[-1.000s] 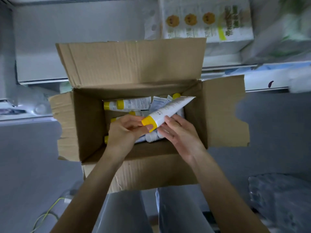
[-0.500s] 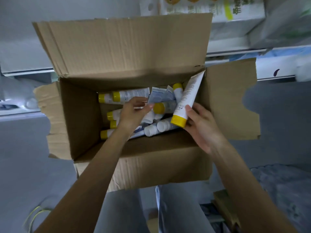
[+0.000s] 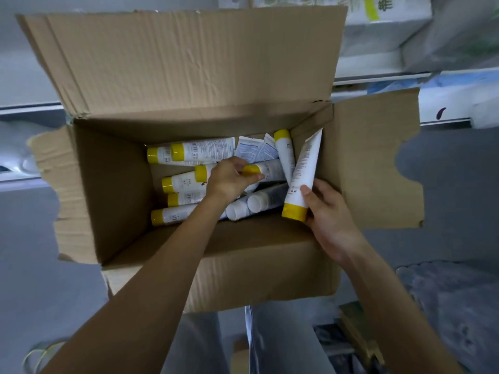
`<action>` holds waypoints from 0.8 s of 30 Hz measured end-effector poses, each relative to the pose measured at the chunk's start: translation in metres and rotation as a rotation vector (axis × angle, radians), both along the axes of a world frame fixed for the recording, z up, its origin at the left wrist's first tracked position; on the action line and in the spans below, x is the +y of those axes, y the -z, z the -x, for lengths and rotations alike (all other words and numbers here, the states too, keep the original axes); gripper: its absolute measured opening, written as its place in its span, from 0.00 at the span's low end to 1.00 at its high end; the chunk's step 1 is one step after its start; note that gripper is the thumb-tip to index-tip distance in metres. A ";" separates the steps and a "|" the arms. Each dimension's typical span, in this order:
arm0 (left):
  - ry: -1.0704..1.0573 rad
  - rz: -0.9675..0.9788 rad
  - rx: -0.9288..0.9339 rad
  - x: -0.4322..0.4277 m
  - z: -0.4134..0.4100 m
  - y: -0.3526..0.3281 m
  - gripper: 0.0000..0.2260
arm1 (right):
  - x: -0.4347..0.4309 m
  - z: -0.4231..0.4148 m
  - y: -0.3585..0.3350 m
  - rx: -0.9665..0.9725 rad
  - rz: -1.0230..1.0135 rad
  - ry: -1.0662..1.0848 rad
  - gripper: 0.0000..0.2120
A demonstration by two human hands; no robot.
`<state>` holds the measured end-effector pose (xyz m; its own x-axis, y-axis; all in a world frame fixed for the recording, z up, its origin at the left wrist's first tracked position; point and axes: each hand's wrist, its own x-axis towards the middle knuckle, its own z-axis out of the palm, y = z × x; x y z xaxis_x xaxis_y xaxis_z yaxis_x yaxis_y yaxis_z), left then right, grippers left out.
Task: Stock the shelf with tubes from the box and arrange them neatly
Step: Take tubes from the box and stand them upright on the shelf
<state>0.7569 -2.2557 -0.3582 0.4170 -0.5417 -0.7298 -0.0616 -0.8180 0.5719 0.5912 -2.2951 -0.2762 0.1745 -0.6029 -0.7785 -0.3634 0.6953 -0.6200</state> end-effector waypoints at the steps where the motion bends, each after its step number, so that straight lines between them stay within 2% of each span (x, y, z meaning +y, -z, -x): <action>1: 0.037 -0.021 -0.021 -0.001 0.001 -0.001 0.19 | 0.000 0.000 0.000 0.001 -0.003 -0.001 0.13; 5: 0.197 -0.061 -0.137 -0.001 0.006 -0.006 0.15 | 0.000 -0.002 0.001 0.003 -0.005 0.011 0.16; 10: 0.246 -0.058 -0.146 0.005 -0.001 -0.007 0.13 | 0.002 -0.003 0.001 -0.001 0.001 0.025 0.15; 13: 0.245 -0.037 -0.175 0.012 -0.009 -0.015 0.10 | 0.001 -0.003 -0.004 -0.039 -0.025 0.057 0.11; 16: 0.152 -0.046 -0.164 0.027 -0.022 -0.037 0.11 | 0.000 -0.001 -0.016 -0.127 -0.113 0.121 0.08; 19: -0.052 -0.095 -0.025 0.053 -0.042 -0.070 0.14 | 0.001 -0.002 -0.035 -0.204 -0.200 0.177 0.09; 24: -0.340 -0.037 0.304 0.085 -0.060 -0.158 0.04 | 0.012 -0.017 -0.087 -0.352 -0.246 0.130 0.09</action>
